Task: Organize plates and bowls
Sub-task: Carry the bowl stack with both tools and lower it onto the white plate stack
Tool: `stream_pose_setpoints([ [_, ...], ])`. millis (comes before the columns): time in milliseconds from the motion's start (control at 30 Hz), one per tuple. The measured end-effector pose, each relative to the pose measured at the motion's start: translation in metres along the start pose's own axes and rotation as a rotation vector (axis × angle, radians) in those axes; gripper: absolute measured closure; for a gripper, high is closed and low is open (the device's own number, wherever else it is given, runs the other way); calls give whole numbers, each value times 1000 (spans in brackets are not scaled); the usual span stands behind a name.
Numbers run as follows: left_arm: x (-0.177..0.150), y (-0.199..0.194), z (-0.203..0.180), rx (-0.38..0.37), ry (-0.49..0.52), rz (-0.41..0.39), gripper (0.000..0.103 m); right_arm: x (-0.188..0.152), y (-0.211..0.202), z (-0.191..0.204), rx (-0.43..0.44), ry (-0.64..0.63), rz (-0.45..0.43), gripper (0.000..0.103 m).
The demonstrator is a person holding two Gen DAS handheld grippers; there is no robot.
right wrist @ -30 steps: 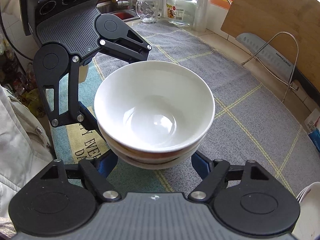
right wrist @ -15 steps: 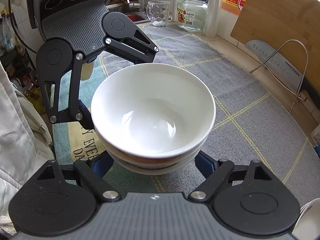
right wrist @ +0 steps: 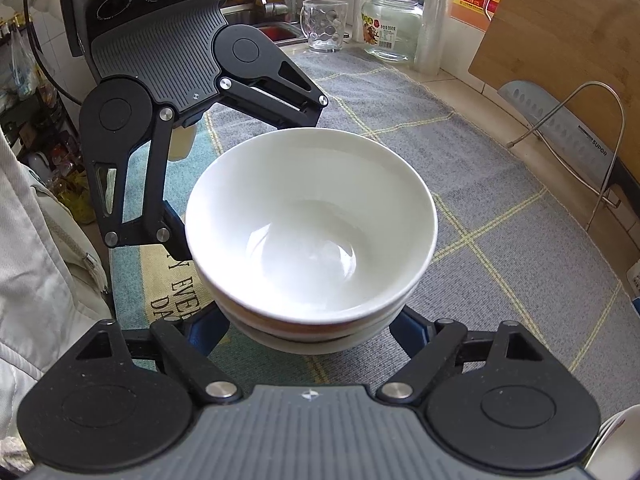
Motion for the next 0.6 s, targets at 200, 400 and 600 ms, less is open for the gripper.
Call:
stream_pose_setpoints([
  [200,0,1,-2,6,3,-2,20,-1,-1,0,-7,20,8,15],
  [400,8,2,-4,5,18,-5,20,-4,-10,-2,-24,27,14,15],
  [600,32,5,-7,19,49,-21,20,-10,-30,-15,-61,27,9,15],
])
Point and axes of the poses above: each gripper's, at about its wrist camera, not at the fingertips, and y roughly the way its jaws point, z to its left, x to its top, the point moved 3 cm from there along y, roughly the way its jaws point, and after that the axes turned 13 degrees about -x, right-handed, at the moved point
